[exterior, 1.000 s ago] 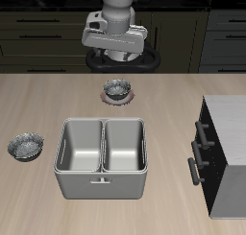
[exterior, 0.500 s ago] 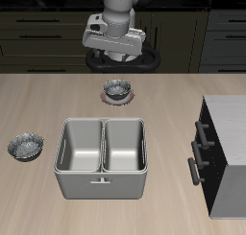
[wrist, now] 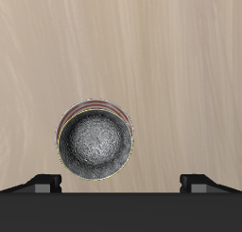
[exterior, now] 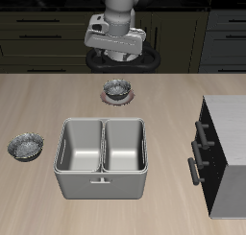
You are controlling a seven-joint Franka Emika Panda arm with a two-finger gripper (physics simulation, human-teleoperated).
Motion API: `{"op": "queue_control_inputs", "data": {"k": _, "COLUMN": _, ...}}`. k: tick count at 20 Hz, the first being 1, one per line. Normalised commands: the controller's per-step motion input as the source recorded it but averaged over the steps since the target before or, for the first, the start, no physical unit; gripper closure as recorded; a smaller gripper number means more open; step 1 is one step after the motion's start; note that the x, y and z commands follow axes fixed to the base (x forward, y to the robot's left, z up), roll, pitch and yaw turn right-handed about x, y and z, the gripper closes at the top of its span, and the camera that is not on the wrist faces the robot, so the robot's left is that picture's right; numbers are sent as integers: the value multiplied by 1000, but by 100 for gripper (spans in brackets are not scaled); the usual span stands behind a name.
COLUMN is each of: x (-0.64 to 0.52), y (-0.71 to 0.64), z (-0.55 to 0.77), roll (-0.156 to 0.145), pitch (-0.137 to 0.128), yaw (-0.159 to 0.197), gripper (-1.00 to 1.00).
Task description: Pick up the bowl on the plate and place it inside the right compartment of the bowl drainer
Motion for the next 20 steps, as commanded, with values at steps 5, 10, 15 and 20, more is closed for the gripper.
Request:
{"op": "queue_control_inputs", "data": {"k": 5, "x": 30, "y": -69, "z": -214, "roll": -21, "pitch": 7, "yaw": -1, "gripper": -100}}
{"op": "queue_control_inputs", "data": {"k": 10, "x": 36, "y": -46, "z": -303, "roll": -7, "pitch": 31, "yaw": -10, "gripper": -100}}
{"op": "queue_control_inputs", "data": {"k": 15, "x": -43, "y": 8, "z": -294, "roll": 2, "pitch": 34, "yaw": -13, "gripper": -100}}
{"op": "queue_control_inputs", "data": {"k": 20, "x": -119, "y": 10, "z": -291, "roll": 14, "pitch": 56, "yaw": -21, "gripper": -100}}
